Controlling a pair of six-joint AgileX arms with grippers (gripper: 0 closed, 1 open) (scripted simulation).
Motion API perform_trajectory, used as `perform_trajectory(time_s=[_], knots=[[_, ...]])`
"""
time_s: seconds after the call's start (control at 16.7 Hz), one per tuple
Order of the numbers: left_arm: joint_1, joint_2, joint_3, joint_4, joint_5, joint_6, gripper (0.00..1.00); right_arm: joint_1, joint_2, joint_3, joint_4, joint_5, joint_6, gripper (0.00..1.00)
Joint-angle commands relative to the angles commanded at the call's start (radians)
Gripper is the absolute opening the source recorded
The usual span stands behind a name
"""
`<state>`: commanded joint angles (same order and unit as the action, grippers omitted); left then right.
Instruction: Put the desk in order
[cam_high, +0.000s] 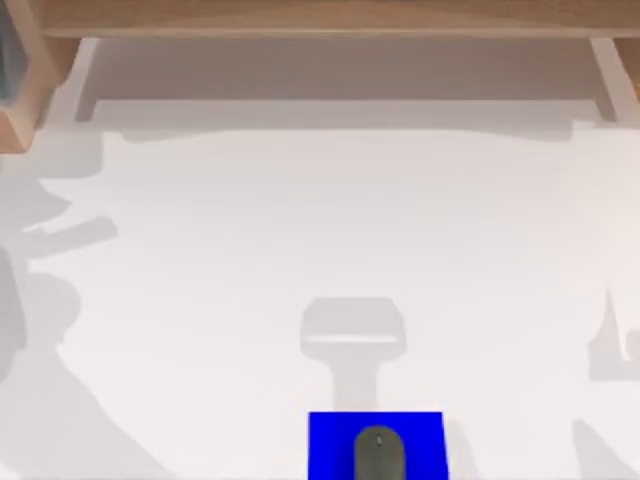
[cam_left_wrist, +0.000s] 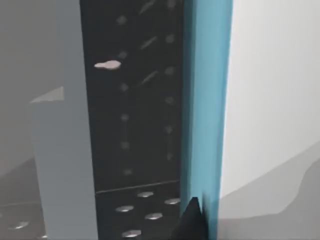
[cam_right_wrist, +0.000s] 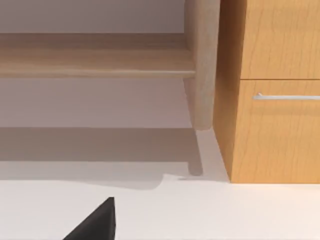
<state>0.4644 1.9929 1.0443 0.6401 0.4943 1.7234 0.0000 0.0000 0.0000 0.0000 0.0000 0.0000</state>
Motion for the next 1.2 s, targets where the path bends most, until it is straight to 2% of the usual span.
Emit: perform_trajectory(time_s=[0.48, 1.2], knots=[[0.000, 0.000, 0.000, 0.000, 0.000, 0.000, 0.98, 0.000, 0.000, 0.000, 0.000, 0.000, 0.000, 1.00], [0.015, -0.027, -0.026, 0.010, 0.009, 0.004, 1.00, 0.000, 0.000, 0.000, 0.000, 0.000, 0.000, 1.00]])
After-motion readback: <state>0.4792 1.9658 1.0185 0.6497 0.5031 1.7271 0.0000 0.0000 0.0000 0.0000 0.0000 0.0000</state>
